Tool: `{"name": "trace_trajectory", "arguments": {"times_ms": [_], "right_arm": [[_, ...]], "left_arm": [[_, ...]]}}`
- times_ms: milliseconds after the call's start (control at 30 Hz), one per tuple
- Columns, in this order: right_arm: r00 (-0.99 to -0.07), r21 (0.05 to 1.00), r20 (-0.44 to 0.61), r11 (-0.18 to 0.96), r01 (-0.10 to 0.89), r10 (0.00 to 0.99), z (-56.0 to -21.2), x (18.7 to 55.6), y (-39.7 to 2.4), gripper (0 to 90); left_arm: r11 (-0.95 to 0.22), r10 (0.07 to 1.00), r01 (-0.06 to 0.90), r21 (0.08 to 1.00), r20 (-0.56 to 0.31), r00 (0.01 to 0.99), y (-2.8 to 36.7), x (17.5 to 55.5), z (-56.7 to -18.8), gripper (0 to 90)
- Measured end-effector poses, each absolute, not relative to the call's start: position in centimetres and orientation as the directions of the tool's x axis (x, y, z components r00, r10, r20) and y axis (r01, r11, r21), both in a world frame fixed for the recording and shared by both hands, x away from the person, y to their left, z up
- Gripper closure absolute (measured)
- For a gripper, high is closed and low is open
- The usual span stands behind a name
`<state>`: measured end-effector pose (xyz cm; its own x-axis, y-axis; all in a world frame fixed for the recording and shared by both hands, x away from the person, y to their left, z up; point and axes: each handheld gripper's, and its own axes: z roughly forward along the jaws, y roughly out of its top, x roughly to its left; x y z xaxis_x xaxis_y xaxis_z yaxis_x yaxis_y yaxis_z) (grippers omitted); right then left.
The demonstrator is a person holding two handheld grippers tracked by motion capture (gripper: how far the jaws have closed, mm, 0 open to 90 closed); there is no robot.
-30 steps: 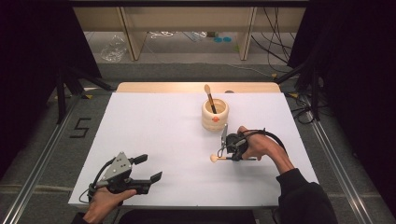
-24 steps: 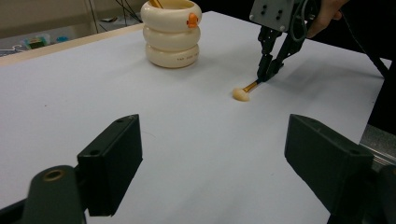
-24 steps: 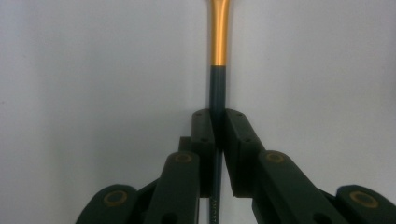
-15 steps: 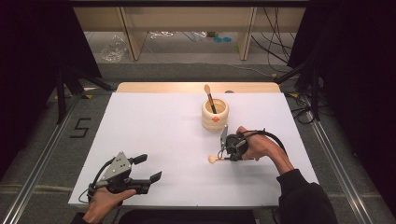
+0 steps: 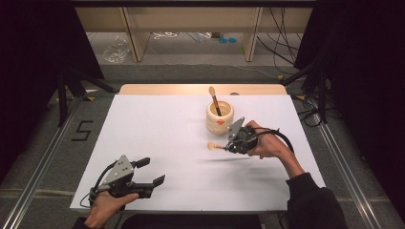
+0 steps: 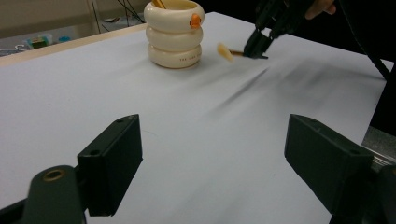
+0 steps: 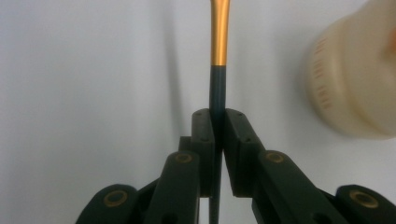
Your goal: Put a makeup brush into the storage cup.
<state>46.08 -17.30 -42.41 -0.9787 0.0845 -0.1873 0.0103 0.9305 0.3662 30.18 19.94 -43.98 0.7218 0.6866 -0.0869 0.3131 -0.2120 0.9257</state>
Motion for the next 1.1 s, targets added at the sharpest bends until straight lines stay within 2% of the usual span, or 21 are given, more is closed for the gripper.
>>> {"name": "trace_trajectory", "arguments": {"times_ms": [33,300,633,800,1100], "right_arm": [[-0.977,0.419,-0.182,0.907,0.028,0.115,-42.0,46.3,-17.4,83.4],[-0.952,0.606,-0.186,0.791,0.085,0.245,-40.8,46.8,-18.1,83.5],[-0.915,0.83,-0.064,0.531,0.173,0.398,-39.6,47.5,-19.6,83.5],[-0.894,0.889,-0.021,0.418,0.188,0.447,-39.1,47.8,-20.1,83.5],[-0.847,0.929,0.011,0.307,0.205,0.532,-38.8,48.4,-20.9,83.4]], "left_arm": [[-0.208,0.687,0.314,0.926,-0.09,0.721,19.9,30.2,-44.0,18.8],[-0.21,0.687,0.308,0.928,-0.085,0.722,20.0,30.2,-43.9,18.8],[-0.201,0.688,0.318,0.927,-0.097,0.719,20.1,30.2,-44.0,18.8],[-0.203,0.689,0.318,0.926,-0.096,0.719,20.0,30.2,-44.0,18.7],[-0.196,0.69,0.32,0.927,-0.102,0.717,20.0,30.3,-44.0,18.7]]}}
